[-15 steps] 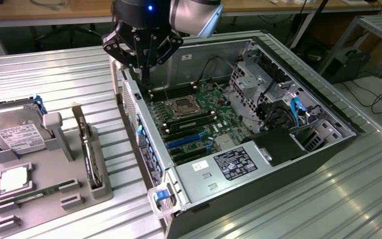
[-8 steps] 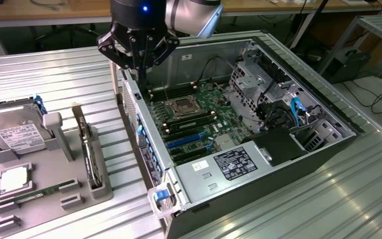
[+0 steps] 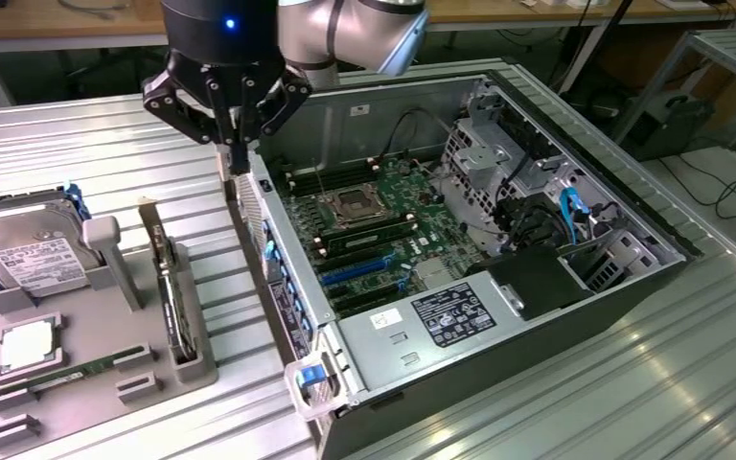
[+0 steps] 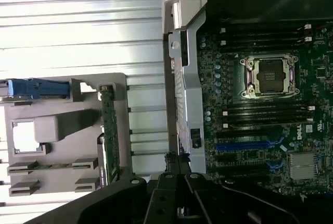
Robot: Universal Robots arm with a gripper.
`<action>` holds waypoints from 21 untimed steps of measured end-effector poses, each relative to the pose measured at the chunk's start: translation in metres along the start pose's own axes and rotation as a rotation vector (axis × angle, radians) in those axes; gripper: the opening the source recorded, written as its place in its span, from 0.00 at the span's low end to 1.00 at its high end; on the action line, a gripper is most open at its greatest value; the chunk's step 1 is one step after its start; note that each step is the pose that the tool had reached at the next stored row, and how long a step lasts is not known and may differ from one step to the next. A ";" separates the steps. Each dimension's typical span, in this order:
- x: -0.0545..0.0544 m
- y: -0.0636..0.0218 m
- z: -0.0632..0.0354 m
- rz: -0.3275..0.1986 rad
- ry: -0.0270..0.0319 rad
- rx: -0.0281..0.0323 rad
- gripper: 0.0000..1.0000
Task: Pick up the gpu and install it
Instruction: 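Reach for the gpu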
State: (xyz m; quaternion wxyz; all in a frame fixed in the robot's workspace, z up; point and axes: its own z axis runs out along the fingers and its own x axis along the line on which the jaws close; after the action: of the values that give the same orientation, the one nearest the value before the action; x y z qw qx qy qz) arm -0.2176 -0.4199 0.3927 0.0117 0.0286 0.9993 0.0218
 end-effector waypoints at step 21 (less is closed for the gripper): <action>0.043 -0.0113 -0.0006 -0.003 0.0001 -0.0001 0.11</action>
State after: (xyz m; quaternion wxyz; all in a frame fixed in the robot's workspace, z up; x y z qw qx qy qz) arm -0.2613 -0.4287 0.3918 0.0116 0.0271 0.9993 0.0218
